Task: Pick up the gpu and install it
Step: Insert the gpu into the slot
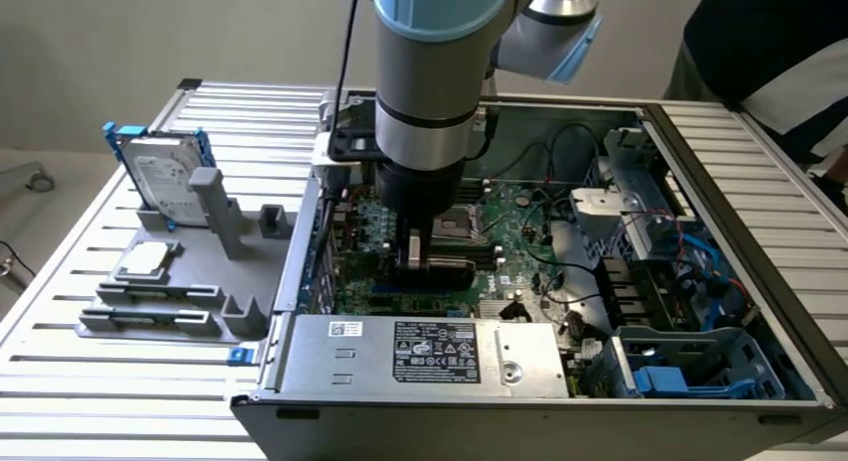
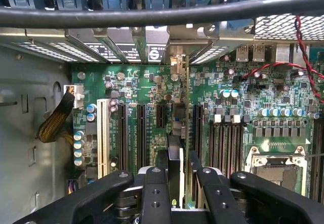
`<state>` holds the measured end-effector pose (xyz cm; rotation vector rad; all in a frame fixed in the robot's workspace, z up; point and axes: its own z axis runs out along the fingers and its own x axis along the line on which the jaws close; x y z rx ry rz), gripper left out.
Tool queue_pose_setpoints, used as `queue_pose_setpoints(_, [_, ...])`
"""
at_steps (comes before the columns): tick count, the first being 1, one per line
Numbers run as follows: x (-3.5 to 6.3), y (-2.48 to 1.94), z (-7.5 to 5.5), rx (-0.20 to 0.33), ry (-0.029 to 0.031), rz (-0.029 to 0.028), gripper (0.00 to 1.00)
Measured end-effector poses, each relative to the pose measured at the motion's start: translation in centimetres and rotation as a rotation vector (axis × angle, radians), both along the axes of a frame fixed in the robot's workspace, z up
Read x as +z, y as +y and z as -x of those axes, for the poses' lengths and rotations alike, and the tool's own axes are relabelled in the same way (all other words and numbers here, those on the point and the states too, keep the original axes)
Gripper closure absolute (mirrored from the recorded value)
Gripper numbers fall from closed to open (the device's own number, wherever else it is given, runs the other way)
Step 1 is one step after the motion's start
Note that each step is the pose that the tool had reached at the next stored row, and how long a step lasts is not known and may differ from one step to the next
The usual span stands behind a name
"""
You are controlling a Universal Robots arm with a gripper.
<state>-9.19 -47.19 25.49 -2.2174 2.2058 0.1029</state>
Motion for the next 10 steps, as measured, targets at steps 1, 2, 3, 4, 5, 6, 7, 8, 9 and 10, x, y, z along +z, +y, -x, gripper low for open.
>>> queue_pose_setpoints(1, [-0.04,0.00,0.00,0.000,0.0001,-0.0001,0.73])
queue_pose_setpoints(2, [-0.08,0.00,0.00,0.000,0.0002,0.0000,0.73])
queue_pose_setpoints(3, [-0.11,0.00,0.00,0.000,0.0004,0.0001,0.73])
queue_pose_setpoints(4, [-0.15,0.00,0.00,0.000,0.0005,0.0002,0.73])
queue_pose_setpoints(5, [-0.19,0.00,0.00,0.000,0.0006,0.0001,0.73])
queue_pose_setpoints(6, [-0.22,0.00,0.00,0.000,0.0004,0.0000,0.73])
queue_pose_setpoints(7, [-0.25,0.00,0.00,0.000,0.0004,-0.0001,0.73])
queue_pose_setpoints(8, [-0.28,0.00,0.00,0.000,0.0004,-0.0002,0.73])
queue_pose_setpoints(9, [-0.29,0.00,0.00,0.000,0.0004,-0.0003,0.73])
queue_pose_setpoints(10, [-0.29,0.00,0.00,0.000,0.0005,-0.0003,0.73])
